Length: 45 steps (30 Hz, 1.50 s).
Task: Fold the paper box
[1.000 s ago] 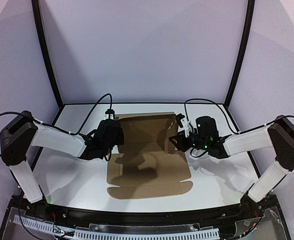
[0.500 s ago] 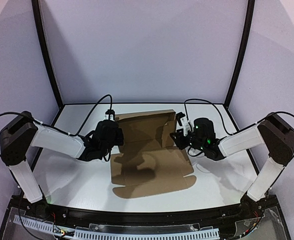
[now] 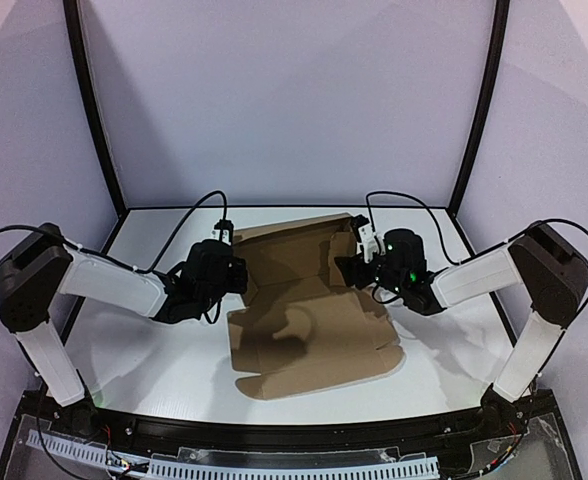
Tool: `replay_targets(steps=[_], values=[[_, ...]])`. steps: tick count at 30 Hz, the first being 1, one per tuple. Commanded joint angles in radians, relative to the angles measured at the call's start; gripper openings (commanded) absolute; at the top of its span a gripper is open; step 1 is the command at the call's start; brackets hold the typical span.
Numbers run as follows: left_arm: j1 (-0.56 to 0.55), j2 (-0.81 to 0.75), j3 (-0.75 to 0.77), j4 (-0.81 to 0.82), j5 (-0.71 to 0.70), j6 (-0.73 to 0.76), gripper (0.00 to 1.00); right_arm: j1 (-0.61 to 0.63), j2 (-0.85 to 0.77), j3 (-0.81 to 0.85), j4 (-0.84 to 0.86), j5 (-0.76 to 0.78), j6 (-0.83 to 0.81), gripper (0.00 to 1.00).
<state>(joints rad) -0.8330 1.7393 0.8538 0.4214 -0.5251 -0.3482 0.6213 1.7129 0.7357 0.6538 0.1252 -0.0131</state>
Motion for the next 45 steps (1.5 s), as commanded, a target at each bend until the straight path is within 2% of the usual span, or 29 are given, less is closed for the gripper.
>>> replay_targets(steps=[1,3,6,10,14,19,20,26,28,29,30,38,41,45], values=[[-0.025,-0.001,-0.056,-0.110,0.224,0.043,0.01,-0.061,0.027,0.030,0.122,-0.045,0.012,0.88],[-0.024,0.000,-0.056,-0.115,0.229,0.052,0.01,-0.088,0.033,0.034,0.133,-0.100,0.042,0.90],[-0.024,0.000,-0.055,-0.121,0.228,0.064,0.01,-0.118,0.034,0.048,0.113,-0.179,0.043,0.88],[-0.025,0.003,-0.051,-0.121,0.226,0.077,0.01,-0.125,0.035,0.070,0.056,-0.233,0.020,0.76],[-0.024,0.006,-0.040,-0.122,0.223,0.075,0.01,-0.126,0.040,0.052,0.071,-0.251,0.018,0.64],[-0.025,-0.011,-0.003,-0.163,0.215,0.042,0.03,-0.126,0.042,0.037,0.067,-0.288,0.035,0.59],[-0.026,-0.020,0.002,-0.166,0.216,0.032,0.06,-0.126,0.040,0.030,0.072,-0.289,0.034,0.58],[-0.053,-0.112,0.002,-0.205,0.207,0.014,0.48,-0.124,0.023,0.010,0.058,-0.276,0.035,0.54],[-0.070,-0.150,-0.002,-0.233,0.187,0.005,0.57,-0.124,0.016,-0.011,0.061,-0.277,0.055,0.54],[-0.077,-0.167,-0.005,-0.253,0.180,-0.001,0.67,-0.124,0.011,-0.023,0.064,-0.278,0.066,0.54],[-0.082,-0.201,-0.007,-0.269,0.180,-0.014,0.72,-0.122,0.008,-0.038,0.072,-0.278,0.073,0.54],[-0.104,-0.451,0.003,-0.388,0.183,-0.049,0.96,-0.095,0.003,-0.112,0.167,-0.267,0.064,0.53],[-0.104,-0.507,0.062,-0.418,0.175,-0.025,0.99,-0.084,0.003,-0.130,0.198,-0.258,0.052,0.53],[-0.104,-0.444,0.257,-0.556,0.108,-0.067,0.99,-0.074,-0.001,-0.145,0.225,-0.255,0.030,0.54]])
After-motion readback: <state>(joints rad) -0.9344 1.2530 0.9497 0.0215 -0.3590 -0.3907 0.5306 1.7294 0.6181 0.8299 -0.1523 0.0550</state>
